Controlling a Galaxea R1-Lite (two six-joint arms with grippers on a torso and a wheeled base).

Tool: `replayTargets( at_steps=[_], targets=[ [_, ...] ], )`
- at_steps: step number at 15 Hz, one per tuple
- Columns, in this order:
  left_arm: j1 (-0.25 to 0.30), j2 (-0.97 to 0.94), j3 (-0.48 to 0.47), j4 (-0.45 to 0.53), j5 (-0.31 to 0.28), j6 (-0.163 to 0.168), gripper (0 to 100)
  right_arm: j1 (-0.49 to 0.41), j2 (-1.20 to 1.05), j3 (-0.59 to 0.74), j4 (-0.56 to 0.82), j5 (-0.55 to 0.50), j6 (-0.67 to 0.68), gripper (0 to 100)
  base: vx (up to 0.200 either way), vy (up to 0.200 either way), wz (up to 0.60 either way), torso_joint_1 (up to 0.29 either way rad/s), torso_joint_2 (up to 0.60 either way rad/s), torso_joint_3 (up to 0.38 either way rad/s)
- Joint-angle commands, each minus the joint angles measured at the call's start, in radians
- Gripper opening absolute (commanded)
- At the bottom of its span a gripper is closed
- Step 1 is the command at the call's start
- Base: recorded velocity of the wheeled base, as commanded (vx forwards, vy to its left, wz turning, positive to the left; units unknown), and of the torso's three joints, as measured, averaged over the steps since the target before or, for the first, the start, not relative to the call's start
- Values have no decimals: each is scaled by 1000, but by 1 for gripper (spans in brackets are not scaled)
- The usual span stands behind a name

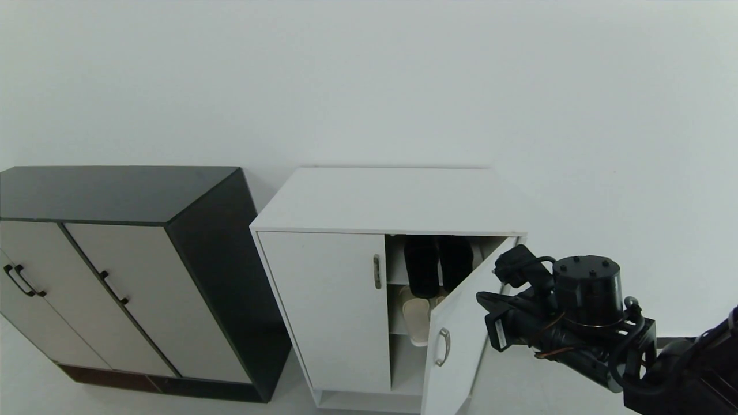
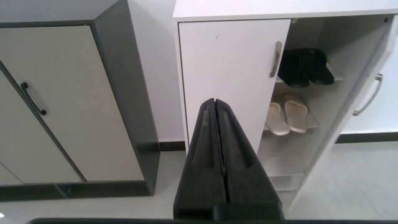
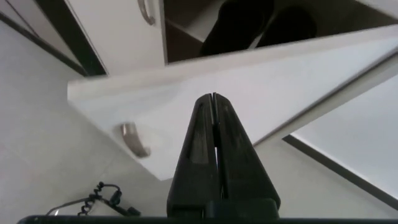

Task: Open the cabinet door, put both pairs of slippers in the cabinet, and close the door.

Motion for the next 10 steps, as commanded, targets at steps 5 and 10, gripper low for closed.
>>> replayTargets(
  at_steps=[5, 10],
  targets=[
    [0, 1, 0, 0, 0, 0, 0, 0, 72, -13, -6, 27, 7, 0, 0, 0, 0, 0, 0, 0],
    [0, 1, 0, 0, 0, 0, 0, 2, 148, -88, -6, 27, 11, 0, 0, 0, 0, 0, 0, 0]
  ],
)
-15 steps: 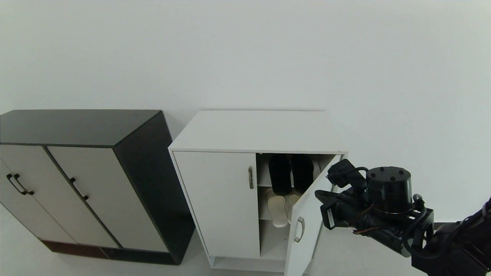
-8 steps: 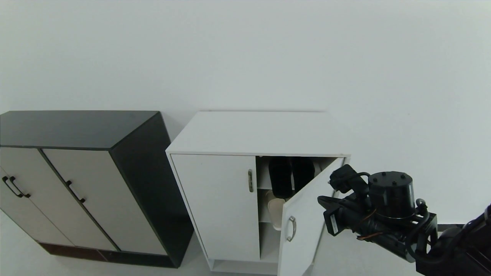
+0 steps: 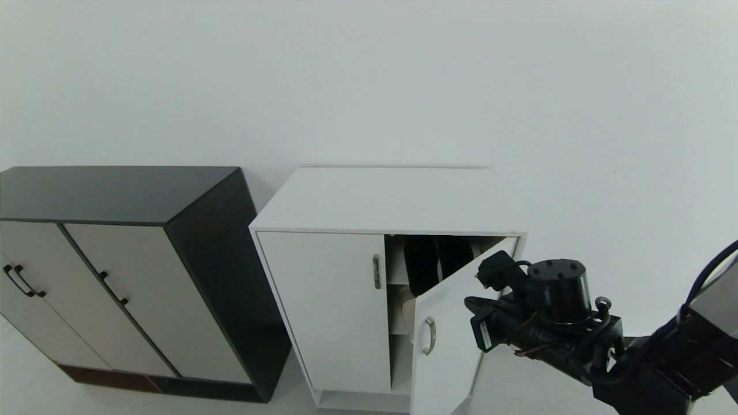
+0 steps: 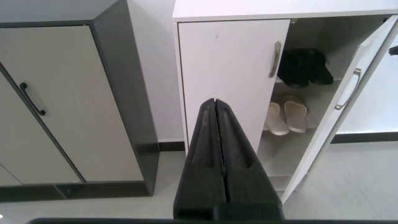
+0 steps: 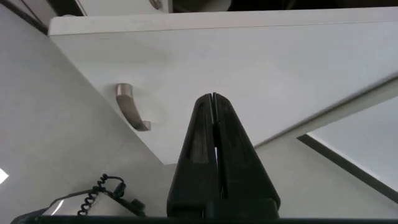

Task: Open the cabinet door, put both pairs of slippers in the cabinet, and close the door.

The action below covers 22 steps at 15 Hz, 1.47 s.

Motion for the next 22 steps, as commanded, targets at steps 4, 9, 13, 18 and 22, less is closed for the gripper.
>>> replayTargets(
  at_steps=[4, 9, 13, 18, 22],
  targets=[
    [0, 1, 0, 0, 0, 0, 0, -6, 104, -97, 0, -1, 0, 0, 0, 0, 0, 0, 0, 0],
    [0, 1, 0, 0, 0, 0, 0, -29, 174, -213, 0, -1, 0, 0, 0, 0, 0, 0, 0, 0],
    [0, 1, 0, 0, 0, 0, 0, -46, 225, -289, 0, -1, 0, 0, 0, 0, 0, 0, 0, 0],
    [0, 1, 0, 0, 0, -2, 0, -57, 285, -389, 0, -1, 0, 0, 0, 0, 0, 0, 0, 0],
    [0, 1, 0, 0, 0, -2, 0, -64, 325, -464, 1, -2, 0, 0, 0, 0, 0, 0, 0, 0]
  ],
)
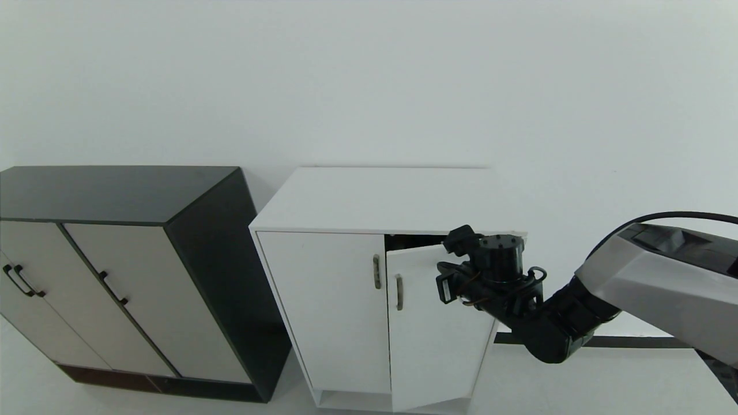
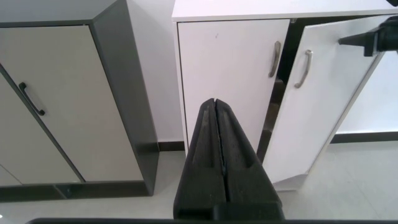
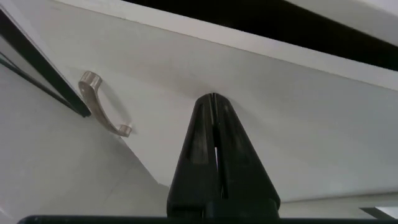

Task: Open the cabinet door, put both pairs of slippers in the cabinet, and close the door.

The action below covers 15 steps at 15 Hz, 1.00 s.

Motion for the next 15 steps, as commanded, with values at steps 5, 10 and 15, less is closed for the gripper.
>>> replayTargets(
  at_steps=[5, 10, 15],
  targets=[
    [0, 1, 0, 0, 0, 0, 0, -22, 56, -81, 4, -1, -2, 0, 0, 0, 0, 0, 0, 0],
    [0, 1, 0, 0, 0, 0, 0, -43, 68, -107, 6, -1, -2, 0, 0, 0, 0, 0, 0, 0],
    [0, 1, 0, 0, 0, 0, 0, -43, 64, -101, 6, -2, -2, 0, 0, 0, 0, 0, 0, 0]
  ],
)
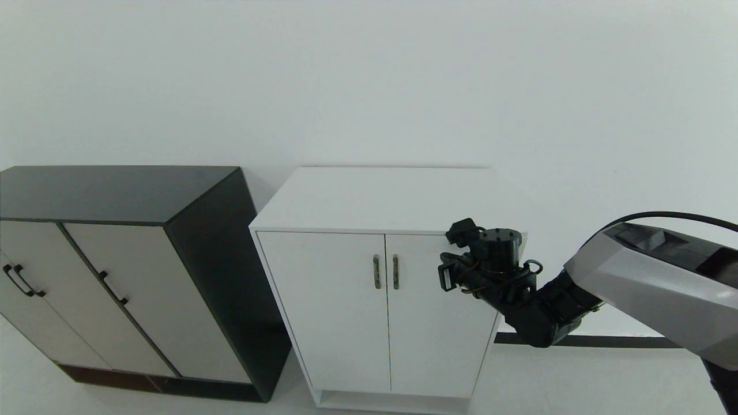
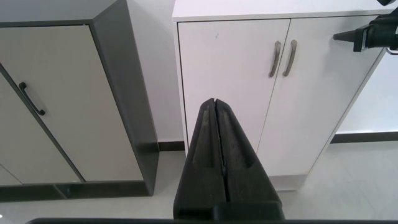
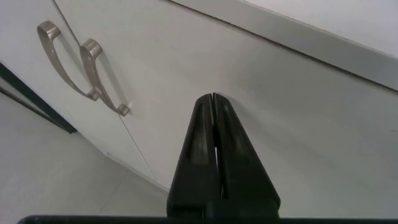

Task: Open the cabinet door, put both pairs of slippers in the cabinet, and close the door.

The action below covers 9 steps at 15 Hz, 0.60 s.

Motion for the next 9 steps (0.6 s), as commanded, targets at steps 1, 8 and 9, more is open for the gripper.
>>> replayTargets(
  at_steps=[1, 8, 9],
  targets=[
    [0, 1, 0, -2, 0, 0, 0, 3, -14, 15, -3, -3, -2, 0, 0, 0, 0, 0, 0, 0],
    [0, 1, 0, 0, 0, -2, 0, 13, -328, 405, -30, -12, -7, 0, 0, 0, 0, 0, 0, 0],
    [0, 1, 0, 0, 0, -2, 0, 3, -405, 529, -59, -12, -8, 0, 0, 0, 0, 0, 0, 0]
  ],
)
